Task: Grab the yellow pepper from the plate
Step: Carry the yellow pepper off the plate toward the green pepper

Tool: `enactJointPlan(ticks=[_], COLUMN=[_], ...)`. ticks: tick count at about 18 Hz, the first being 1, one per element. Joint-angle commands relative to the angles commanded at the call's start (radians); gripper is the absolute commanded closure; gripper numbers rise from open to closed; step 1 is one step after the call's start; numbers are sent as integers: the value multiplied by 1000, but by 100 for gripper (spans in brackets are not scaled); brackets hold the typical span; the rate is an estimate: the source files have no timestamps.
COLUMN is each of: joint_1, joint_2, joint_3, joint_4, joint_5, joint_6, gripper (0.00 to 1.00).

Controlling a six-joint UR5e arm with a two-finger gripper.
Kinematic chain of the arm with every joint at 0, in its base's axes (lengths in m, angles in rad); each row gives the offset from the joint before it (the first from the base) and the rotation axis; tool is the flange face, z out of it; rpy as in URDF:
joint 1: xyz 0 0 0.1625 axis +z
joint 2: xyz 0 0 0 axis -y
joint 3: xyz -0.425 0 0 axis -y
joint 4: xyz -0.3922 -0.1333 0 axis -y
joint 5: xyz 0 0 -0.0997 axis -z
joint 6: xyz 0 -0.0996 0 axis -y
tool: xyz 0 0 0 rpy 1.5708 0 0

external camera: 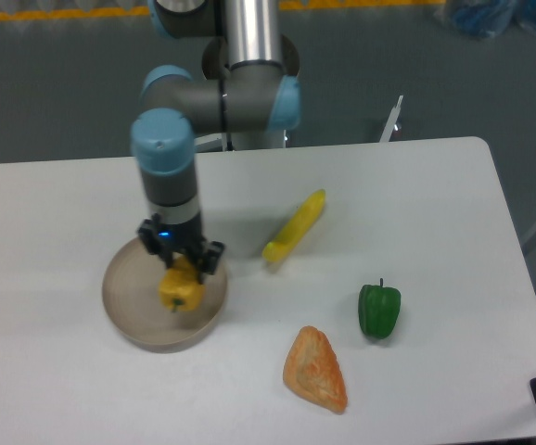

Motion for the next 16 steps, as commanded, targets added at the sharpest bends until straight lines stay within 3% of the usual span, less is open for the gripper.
enactJointPlan(ticks=[6,10,16], joint_1=[190,220,220], joint_2=[14,17,3], joint_3=[54,112,133], joint_4=[-43,-45,-42], joint_5=[2,2,2], joint_6=[262,313,315], gripper=[65,65,65])
